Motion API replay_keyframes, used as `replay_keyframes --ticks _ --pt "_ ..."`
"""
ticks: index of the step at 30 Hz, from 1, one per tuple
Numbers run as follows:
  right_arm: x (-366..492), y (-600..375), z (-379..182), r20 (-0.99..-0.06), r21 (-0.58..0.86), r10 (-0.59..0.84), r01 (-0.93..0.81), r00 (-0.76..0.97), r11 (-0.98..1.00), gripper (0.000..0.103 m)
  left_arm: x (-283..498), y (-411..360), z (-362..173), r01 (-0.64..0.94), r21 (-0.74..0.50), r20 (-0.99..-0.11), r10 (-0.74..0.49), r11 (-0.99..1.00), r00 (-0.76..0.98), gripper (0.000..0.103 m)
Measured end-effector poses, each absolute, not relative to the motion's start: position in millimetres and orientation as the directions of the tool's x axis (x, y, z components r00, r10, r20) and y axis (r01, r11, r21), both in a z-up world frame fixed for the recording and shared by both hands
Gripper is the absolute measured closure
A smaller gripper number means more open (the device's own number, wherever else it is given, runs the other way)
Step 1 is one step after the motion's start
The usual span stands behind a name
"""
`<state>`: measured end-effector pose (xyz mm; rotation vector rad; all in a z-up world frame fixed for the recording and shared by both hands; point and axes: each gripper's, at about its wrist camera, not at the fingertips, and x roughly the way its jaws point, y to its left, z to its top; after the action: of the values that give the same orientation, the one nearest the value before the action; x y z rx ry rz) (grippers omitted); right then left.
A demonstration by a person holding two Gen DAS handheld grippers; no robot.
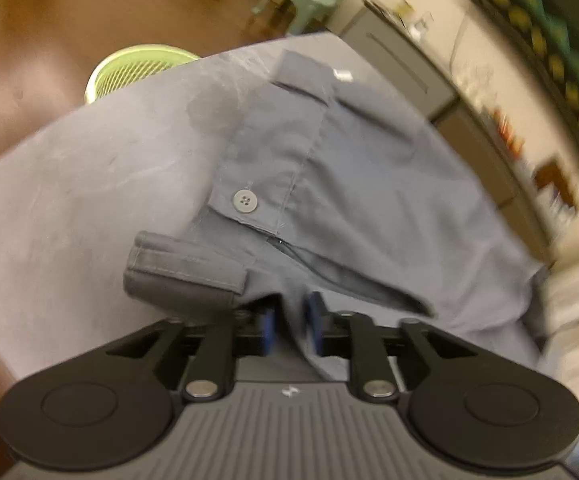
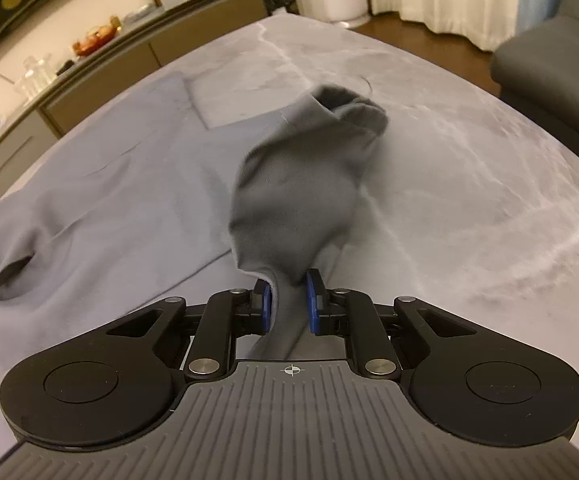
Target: Fold clothes
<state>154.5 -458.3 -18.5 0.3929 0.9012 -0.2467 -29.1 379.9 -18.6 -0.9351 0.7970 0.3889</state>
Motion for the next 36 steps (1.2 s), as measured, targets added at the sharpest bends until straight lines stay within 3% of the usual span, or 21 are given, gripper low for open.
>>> replay_keyframes --ticks 1,2,6,7,9,11,13,15,18,19,20,21,22,23,24,26,30,33,36 --pt "152.0 -461.5 -17.6 -0.802 0.22 -0.055 0.38 0.594 0.899 0.082 -35.7 381.4 -16.7 -0.614 -0.594 -0.736 -0.045 0.52 0.675 0.06" --pt "151.3 -464.0 -17.3 -0.809 0.201 -0.082 0.405 0.582 0.892 0.07 -40.0 382.6 -15.9 -0.61 -0.619 -0.722 -0.053 0.494 0.69 0.053" --pt "139.4 -455.9 -6.4 -0.775 0.212 -0.109 0.419 0.623 0.883 0.069 -30.4 379.0 -40.8 -0.626 -0.635 -0.733 -0.098 0.453 0.673 0.049" --pt "136.3 -450.6 -0.8 -0.754 0.209 -0.119 0.407 0.646 0.889 0.069 -24.3 377.1 -46.9 -0.62 -0.644 -0.728 -0.109 0.448 0.677 0.055" --pt "130.4 -439.2 10.8 -0.705 0.192 -0.134 0.37 0.696 0.909 0.065 -6.3 372.6 -50.9 -0.586 -0.658 -0.708 -0.126 0.473 0.694 0.08" --pt "127.6 -425.5 18.8 -0.663 0.159 -0.14 0.321 0.736 0.934 0.063 22.1 369.5 -39.4 -0.514 -0.652 -0.676 -0.121 0.557 0.727 0.099" --pt "130.9 -419.8 17.1 -0.663 0.133 -0.147 0.309 0.734 0.942 0.063 47.5 368.2 -6.9 -0.388 -0.655 -0.583 -0.107 0.648 0.805 0.1" --pt "135.3 -416.7 14.4 -0.676 0.125 -0.147 0.309 0.722 0.943 0.063 51.9 366.8 34.3 -0.232 -0.673 -0.433 -0.121 0.703 0.893 0.101" --pt "142.1 -422.8 7.2 -0.72 0.152 -0.121 0.325 0.683 0.933 0.063 15.9 358.6 85.2 -0.03 -0.642 -0.276 -0.195 0.766 0.941 0.1" --pt "143.7 -427.5 4.7 -0.736 0.17 -0.108 0.336 0.669 0.926 0.062 0.1 357.9 90.1 -0.023 -0.628 -0.29 -0.206 0.778 0.934 0.1" --pt "145.1 -432.1 2.3 -0.749 0.189 -0.095 0.349 0.655 0.918 0.062 -13.2 361.2 84.1 -0.095 -0.617 -0.374 -0.186 0.781 0.908 0.095" --pt "145.6 -436.6 0.8 -0.756 0.214 -0.083 0.364 0.649 0.906 0.061 -22.1 370.1 67.9 -0.241 -0.603 -0.513 -0.139 0.76 0.847 0.089" --pt "146.0 -440.1 -0.4 -0.76 0.236 -0.072 0.377 0.646 0.895 0.059 -28.5 381.9 47.3 -0.411 -0.573 -0.652 -0.09 0.709 0.753 0.072" --pt "146.2 -437.6 0.3 -0.752 0.242 -0.073 0.378 0.655 0.894 0.058 -36.6 393.9 27.6 -0.566 -0.523 -0.758 -0.043 0.637 0.651 0.066" --pt "146.3 -435.1 1.1 -0.744 0.248 -0.074 0.378 0.664 0.892 0.058 -47.4 403.5 14.9 -0.643 -0.499 -0.799 -0.021 0.581 0.601 0.066" --pt "147.1 -426.5 5.2 -0.718 0.25 -0.077 0.359 0.692 0.899 0.057 -67.5 412.0 15.5 -0.667 -0.529 -0.776 0.021 0.525 0.631 0.066" --pt "158.0 -405.7 11.0 -0.678 0.226 -0.056 0.281 0.733 0.933 0.056 -79.3 388.4 60.8 -0.679 -0.492 -0.678 0.249 0.545 0.692 0.066" --pt "166.9 -410.6 13.6 -0.661 0.208 -0.094 0.303 0.744 0.93 0.057 -39.1 348.3 82.2 -0.528 -0.452 -0.638 0.153 0.719 0.754 0.06" --pt "172.7 -427.1 13.6 -0.671 0.216 -0.108 0.332 0.734 0.918 0.055 11.9 322.3 68.9 -0.427 -0.385 -0.697 0.046 0.818 0.715 0.06"
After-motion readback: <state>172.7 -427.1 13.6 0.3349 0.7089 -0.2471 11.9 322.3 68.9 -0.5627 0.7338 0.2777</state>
